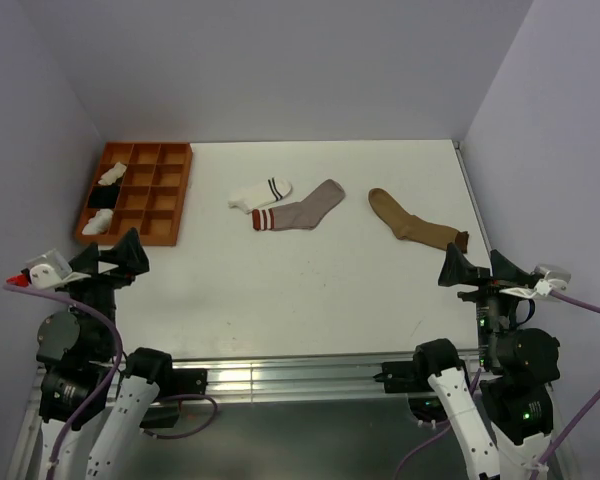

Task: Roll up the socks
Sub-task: Roll the sock at the center of the board.

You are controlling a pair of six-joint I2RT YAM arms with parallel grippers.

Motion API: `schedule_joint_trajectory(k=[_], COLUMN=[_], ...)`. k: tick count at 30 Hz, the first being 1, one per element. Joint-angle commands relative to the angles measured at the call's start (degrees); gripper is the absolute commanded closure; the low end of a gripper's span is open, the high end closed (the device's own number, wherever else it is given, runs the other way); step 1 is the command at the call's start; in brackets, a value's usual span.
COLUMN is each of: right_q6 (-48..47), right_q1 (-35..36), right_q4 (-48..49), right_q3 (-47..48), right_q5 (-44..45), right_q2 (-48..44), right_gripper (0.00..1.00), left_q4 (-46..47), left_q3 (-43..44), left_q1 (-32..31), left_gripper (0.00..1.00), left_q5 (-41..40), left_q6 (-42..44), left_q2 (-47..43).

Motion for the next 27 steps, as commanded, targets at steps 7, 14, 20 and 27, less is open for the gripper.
schedule_joint_trajectory(k=[7, 14, 20, 27], right_q6=[1.27, 6.96, 17.95, 24.57], right_q1=[0.50, 0.50, 0.50, 0.41], right_q4=[1.02, 1.02, 1.81, 6.90], right_q3=[1.09, 3.90, 5.40, 6.46], right_q5=[-2.41, -12.09, -20.88, -16.75], right_q2=[4.53, 15.93, 30.69, 48.90], right_gripper=[0.00, 0.00, 0.00, 0.00], left_q4=[2.65, 1.86, -0.07, 1.06], left_q3=[-1.45, 0.47, 2.85, 2.25], left_q1=[-0.04, -0.04, -0.04, -0.13], left_gripper=[0.01, 0.00, 0.01, 0.01], left_q5=[4.49, 8.70, 15.02, 20.40], left_q6=[-0.83, -2.15, -2.59, -2.33], left_q2=[3.42, 11.66, 21.07, 25.66])
